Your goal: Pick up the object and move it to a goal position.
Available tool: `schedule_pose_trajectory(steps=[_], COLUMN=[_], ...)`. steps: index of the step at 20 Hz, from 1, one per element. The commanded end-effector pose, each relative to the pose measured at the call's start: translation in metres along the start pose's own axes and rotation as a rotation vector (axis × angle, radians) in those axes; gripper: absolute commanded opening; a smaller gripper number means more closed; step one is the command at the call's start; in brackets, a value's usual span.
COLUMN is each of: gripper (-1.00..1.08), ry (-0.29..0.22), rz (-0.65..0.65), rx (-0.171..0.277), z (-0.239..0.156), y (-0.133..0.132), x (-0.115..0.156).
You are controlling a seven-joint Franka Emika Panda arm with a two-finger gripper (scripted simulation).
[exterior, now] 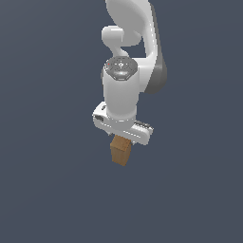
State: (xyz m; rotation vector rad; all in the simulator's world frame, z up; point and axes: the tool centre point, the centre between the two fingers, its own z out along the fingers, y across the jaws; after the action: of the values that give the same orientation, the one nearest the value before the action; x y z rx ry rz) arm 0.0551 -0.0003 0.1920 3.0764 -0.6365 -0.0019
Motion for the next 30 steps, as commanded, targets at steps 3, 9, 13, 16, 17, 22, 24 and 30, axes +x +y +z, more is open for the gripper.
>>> schedule_pose_trajectory(steps=[3,9,13,16,17,22,24,30], gripper=[1.0,1.0,1.0,1.0,-1.0,-1.0,-1.0,-1.0], ry=[0.0,0.001,0.001,0.001,0.001,0.001,0.001,0.0], rz=[0.001,0.004,0.004,0.004,0.004,0.004,0.004,0.004], rx=[0.0,0.0,0.0,0.0,0.0,0.0,0.0,0.0], z=[0.012,0.041,0.049,0.049,0.049,0.049,0.049,0.047], y=[0.0,0.001,0.0,0.0,0.0,0.0,0.0,0.0], x=[0.0,0.0,0.0,0.001,0.001,0.001,0.001,0.0])
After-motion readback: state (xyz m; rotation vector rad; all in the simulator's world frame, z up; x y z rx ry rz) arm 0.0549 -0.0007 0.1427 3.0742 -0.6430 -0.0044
